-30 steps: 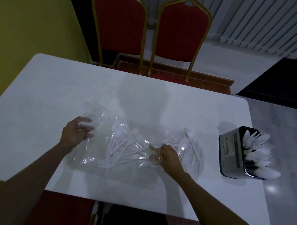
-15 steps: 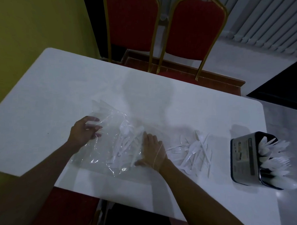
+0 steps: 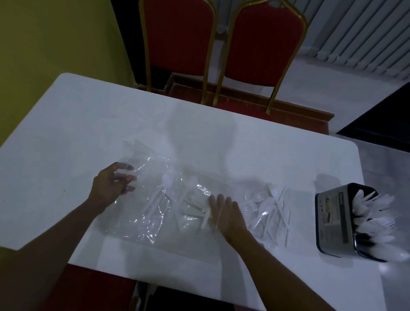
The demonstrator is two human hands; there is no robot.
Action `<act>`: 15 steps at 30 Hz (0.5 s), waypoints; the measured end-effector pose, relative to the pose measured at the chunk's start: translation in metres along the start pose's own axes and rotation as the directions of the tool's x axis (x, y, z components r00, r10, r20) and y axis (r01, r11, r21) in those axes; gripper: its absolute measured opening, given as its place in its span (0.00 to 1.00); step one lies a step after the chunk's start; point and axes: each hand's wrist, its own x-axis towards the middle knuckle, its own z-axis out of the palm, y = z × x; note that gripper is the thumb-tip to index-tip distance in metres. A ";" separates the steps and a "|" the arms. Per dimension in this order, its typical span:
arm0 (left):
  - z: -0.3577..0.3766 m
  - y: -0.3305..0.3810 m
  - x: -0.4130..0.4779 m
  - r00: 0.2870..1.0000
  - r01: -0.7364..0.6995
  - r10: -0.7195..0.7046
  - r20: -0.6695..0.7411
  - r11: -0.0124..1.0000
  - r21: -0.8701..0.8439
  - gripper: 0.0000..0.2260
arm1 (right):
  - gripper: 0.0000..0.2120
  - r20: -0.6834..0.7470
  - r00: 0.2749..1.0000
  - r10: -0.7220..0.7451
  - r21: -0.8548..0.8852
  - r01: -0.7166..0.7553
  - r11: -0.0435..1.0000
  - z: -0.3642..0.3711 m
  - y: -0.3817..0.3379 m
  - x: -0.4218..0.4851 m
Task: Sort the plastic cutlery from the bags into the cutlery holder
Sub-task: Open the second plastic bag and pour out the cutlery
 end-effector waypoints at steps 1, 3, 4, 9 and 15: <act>-0.002 0.001 0.001 1.000 -0.004 0.004 -0.003 1.000 0.005 0.09 | 0.19 -0.019 1.000 0.020 0.027 -0.019 0.999 0.000 0.008 -0.008; -0.008 0.002 0.003 1.000 -0.013 0.013 -0.005 1.000 0.021 0.09 | 0.23 -0.025 0.997 0.078 0.017 -0.078 0.997 0.003 0.023 -0.023; -0.011 0.002 0.004 1.000 -0.016 0.016 -0.008 0.999 0.028 0.09 | 0.24 -0.012 0.993 0.121 0.000 -0.121 0.993 0.003 0.031 -0.031; -0.018 0.006 0.006 1.000 -0.026 0.026 -0.016 0.999 0.048 0.09 | 0.26 0.074 0.935 0.348 -0.025 -0.347 0.938 0.005 0.058 -0.056; -0.018 0.006 0.005 0.999 -0.027 0.029 -0.024 0.997 0.067 0.09 | 0.29 0.147 0.854 0.498 0.065 -0.511 0.857 0.004 0.074 -0.059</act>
